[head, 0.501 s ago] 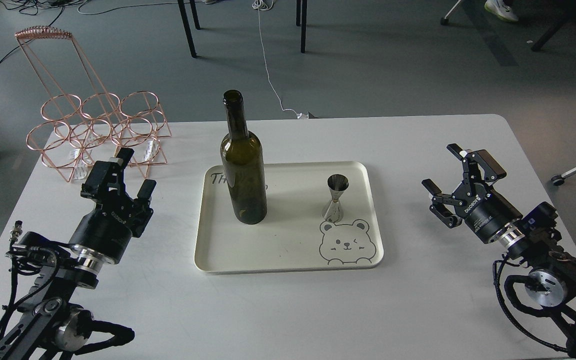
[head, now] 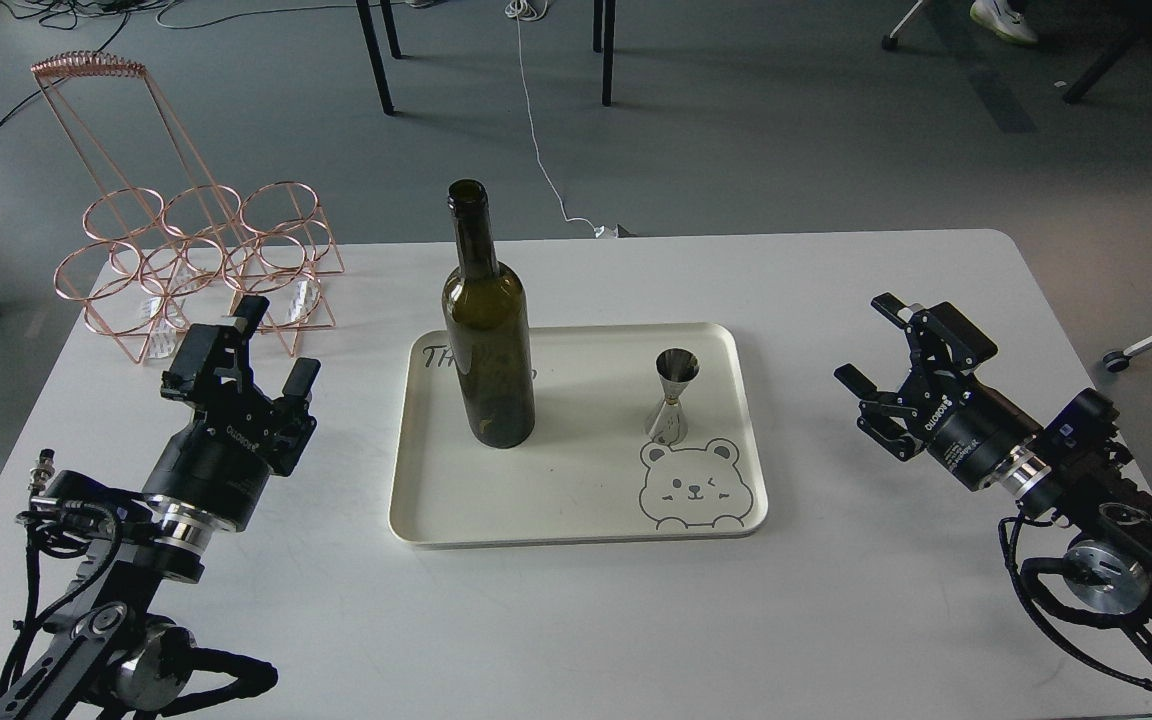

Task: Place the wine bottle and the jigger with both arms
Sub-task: 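Move the right gripper inward toward the metal jigger on the tray, then lower the right gripper around the metal jigger and close it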

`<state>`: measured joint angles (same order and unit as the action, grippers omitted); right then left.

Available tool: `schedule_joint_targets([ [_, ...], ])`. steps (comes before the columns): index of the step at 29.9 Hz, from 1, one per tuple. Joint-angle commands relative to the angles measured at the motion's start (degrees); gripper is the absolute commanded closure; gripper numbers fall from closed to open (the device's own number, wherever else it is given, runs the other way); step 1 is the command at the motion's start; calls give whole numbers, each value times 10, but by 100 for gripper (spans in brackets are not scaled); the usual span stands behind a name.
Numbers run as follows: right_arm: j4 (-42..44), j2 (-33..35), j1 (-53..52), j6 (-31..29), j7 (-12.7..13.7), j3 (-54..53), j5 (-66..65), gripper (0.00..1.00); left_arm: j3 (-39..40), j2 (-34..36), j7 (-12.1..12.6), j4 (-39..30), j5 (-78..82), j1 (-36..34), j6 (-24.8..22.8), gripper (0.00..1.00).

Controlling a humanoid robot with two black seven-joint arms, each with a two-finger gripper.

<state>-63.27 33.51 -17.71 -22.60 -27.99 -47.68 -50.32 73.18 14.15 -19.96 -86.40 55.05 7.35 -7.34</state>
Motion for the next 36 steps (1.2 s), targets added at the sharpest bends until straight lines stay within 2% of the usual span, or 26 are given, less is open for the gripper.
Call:
schedule_joint_targets([
  [1,-62,44,11,38,0,2,-144,1,-1,0,0,0,0,-1,-2,2],
  [5,-112,74,14,122,0,43,-291,1,-1,0,0,-2,0,-2,-2,2],
  [9,-112,83,9,270,0,107,-462,1,-1,1,-1,-3,0,-1,-12,2],
  [12,-103,77,7,352,0,127,-558,1,-1,2,-3,-4,0,-1,-24,2],
  [19,-62,27,-14,429,0,129,-633,1,-1,4,-3,-6,0,-2,-28,2],
  [23,-10,-26,-41,478,0,129,-737,2,-1,4,-3,-6,0,-2,-28,2],
  [25,16,-52,-49,499,0,130,-747,2,-1,4,-3,-6,1,-2,-28,2],
  [36,110,-151,-86,506,0,132,-747,9,-1,6,-3,-10,1,-2,-28,2],
])
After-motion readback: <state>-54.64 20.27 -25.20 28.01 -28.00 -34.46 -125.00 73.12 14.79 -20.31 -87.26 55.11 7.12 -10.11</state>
